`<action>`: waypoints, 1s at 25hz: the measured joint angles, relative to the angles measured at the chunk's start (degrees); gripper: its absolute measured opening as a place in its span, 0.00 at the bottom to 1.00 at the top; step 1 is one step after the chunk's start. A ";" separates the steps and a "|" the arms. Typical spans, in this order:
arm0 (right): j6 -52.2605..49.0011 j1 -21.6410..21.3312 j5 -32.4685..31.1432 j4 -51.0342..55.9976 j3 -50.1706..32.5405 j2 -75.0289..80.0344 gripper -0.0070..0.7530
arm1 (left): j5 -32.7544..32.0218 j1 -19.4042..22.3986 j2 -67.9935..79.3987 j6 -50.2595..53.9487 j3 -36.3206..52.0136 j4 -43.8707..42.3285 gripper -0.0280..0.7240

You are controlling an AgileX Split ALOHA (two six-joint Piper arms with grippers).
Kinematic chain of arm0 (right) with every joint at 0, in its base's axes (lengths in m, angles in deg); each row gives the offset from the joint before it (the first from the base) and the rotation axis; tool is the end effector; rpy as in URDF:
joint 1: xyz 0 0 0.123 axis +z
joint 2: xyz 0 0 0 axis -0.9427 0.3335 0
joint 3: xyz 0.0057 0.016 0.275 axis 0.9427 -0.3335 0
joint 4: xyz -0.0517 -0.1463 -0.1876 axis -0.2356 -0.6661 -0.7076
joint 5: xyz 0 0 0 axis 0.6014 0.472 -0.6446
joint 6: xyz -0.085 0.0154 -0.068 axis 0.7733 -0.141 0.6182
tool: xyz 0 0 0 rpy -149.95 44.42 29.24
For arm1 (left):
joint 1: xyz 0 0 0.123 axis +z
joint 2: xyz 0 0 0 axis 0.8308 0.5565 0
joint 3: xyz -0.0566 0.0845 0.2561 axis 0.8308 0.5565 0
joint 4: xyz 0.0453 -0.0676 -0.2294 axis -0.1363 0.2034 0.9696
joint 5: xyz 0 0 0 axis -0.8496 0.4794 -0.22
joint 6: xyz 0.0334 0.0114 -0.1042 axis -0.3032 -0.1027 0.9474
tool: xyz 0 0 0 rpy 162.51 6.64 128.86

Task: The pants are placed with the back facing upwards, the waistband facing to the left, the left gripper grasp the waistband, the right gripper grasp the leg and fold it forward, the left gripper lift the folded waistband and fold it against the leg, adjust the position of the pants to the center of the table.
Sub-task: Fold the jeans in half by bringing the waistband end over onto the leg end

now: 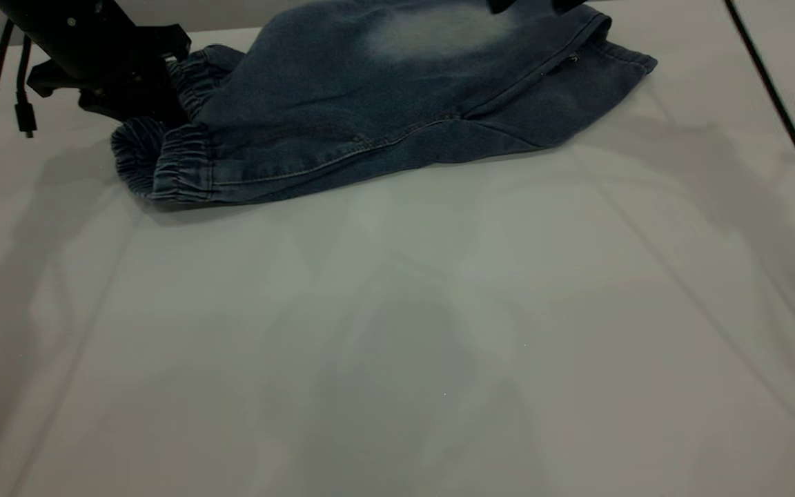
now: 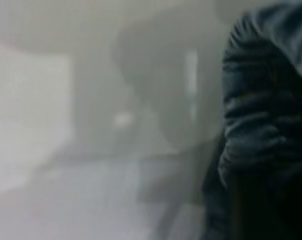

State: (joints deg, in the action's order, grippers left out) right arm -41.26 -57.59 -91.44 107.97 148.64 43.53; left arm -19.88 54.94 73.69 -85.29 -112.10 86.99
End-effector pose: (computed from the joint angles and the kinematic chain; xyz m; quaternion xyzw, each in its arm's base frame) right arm 0.4596 0.1469 0.1253 -0.1906 0.9208 0.2011 0.2745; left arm 0.4501 -0.0375 0.0604 0.0226 0.9834 -0.1277 0.1268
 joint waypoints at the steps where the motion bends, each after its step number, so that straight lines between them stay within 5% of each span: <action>1: 0.00 0.50 1.63 0.00 0.00 0.32 0.73 | 0.00 -0.05 0.00 0.00 0.00 0.05 0.19; 4: 0.00 2.03 6.03 0.00 0.33 1.65 0.73 | -0.50 -0.05 0.00 0.00 -0.06 0.05 0.08; 10: 0.00 3.71 11.50 0.28 0.58 4.87 0.73 | -5.94 -0.05 -1.93 -0.42 -0.14 -0.91 0.07; 25: 0.06 4.27 12.97 2.52 0.58 6.48 0.73 | -20.69 0.00 -13.11 0.40 -2.21 -10.68 0.07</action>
State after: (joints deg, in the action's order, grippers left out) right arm -41.20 -53.32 -78.47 110.49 149.22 50.01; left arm -40.57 54.94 60.58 -84.89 -114.31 76.32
